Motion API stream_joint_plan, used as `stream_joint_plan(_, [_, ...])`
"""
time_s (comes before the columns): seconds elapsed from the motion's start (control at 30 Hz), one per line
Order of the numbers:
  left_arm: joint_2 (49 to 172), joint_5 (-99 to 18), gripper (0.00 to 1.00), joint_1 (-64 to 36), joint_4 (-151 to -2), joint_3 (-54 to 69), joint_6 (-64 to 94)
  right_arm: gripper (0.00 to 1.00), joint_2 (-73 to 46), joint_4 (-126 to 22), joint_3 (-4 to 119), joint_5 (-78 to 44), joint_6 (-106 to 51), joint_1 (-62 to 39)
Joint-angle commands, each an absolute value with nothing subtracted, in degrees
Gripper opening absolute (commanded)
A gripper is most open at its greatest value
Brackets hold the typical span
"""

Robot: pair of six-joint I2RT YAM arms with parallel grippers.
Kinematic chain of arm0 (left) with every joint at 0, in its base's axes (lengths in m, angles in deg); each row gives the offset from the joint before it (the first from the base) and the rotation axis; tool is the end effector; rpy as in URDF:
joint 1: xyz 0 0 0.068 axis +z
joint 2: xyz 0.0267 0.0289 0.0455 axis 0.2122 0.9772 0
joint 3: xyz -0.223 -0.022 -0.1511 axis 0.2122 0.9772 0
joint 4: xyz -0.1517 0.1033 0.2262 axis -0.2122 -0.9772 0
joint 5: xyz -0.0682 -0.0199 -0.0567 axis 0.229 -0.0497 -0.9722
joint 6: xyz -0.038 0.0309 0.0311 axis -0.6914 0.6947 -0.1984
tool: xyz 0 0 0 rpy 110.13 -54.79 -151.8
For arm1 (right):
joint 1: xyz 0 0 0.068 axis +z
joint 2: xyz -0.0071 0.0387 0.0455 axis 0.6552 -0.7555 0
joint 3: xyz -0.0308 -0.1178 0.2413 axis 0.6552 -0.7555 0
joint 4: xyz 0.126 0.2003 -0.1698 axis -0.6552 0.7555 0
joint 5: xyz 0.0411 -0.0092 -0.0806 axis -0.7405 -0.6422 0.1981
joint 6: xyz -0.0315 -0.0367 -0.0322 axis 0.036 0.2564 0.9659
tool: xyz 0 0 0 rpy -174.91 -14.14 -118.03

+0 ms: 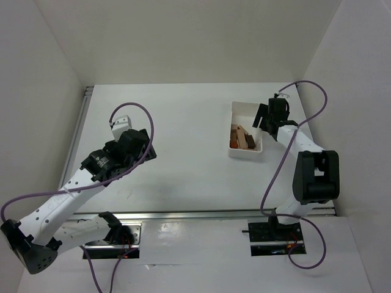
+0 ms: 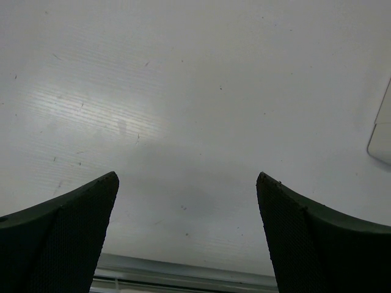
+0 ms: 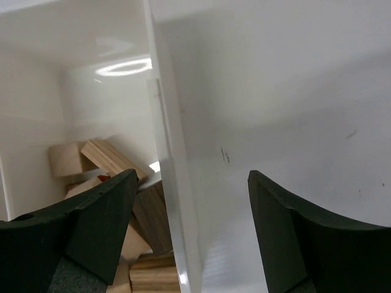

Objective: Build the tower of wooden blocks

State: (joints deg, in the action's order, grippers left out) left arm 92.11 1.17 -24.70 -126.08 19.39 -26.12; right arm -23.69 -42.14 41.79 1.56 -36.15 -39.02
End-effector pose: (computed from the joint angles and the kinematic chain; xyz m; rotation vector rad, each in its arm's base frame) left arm 0.1957 -0.1187 0.3321 -0.5658 2.1224 -0.1857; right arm 0.3794 0.0044 0.2081 0.3697 2.2433 -0.0675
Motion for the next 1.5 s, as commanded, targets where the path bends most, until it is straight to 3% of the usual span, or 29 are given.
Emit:
stream_joint_plan(0.0, [92.5, 2.1, 0.99, -24.8, -123.1, 17.3, -23.7, 0.81, -25.1, -49.8, 44.9, -3.1, -31.9, -39.3])
stream_joint_plan(0.17, [94.5, 4.2, 0.99, -24.8, -123.0, 16.1, -24.2, 0.62, -28.3, -50.4, 44.2, -5.5, -30.2, -39.3])
stream_joint_plan(0.27, [95.8, 4.2, 0.99, -24.8, -123.0, 15.6, -23.5, 0.61, -29.5, -50.4, 43.7, -6.0, -30.2, -39.3])
stream_joint_plan(0.33, [96.4, 4.8, 0.99, -24.8, -123.6, 15.0, -23.5, 0.51, -30.1, -50.4, 43.1, -5.1, -30.8, -39.3])
stream_joint_plan(0.43, [96.9, 4.9, 0.99, -24.8, -125.2, 14.4, -24.4, 0.22, -30.1, -49.9, 43.1, -3.7, -30.8, -39.3])
stream_joint_plan(0.57, [96.1, 4.9, 0.99, -24.8, -125.8, 14.4, -24.9, 0.00, -28.7, -48.6, 44.2, -1.4, -30.8, -39.3])
stream_joint_plan(0.73, [91.8, 5.9, 0.99, -24.8, -127.0, 16.4, -26.2, 0.00, -23.9, -44.3, 48.2, 6.6, -27.4, -38.0])
stream_joint_plan(1.0, [86.0, 5.9, 0.99, -24.8, -127.0, 18.5, -27.2, 0.00, -18.9, -43.6, 51.7, 26.6, -14.4, -24.5])
stream_joint_plan(1.17, [84.0, 4.1, 0.99, -24.8, -126.1, 18.5, -25.2, 0.00, -26.5, -49.2, 53.0, 49.0, -2.6, -15.5])
stream_joint_plan(1.47, [80.7, 4.7, 0.99, -24.8, -129.9, 18.5, -28.3, 0.00, -37.4, -49.7, 61.4, 63.8, 1.4, -8.1])
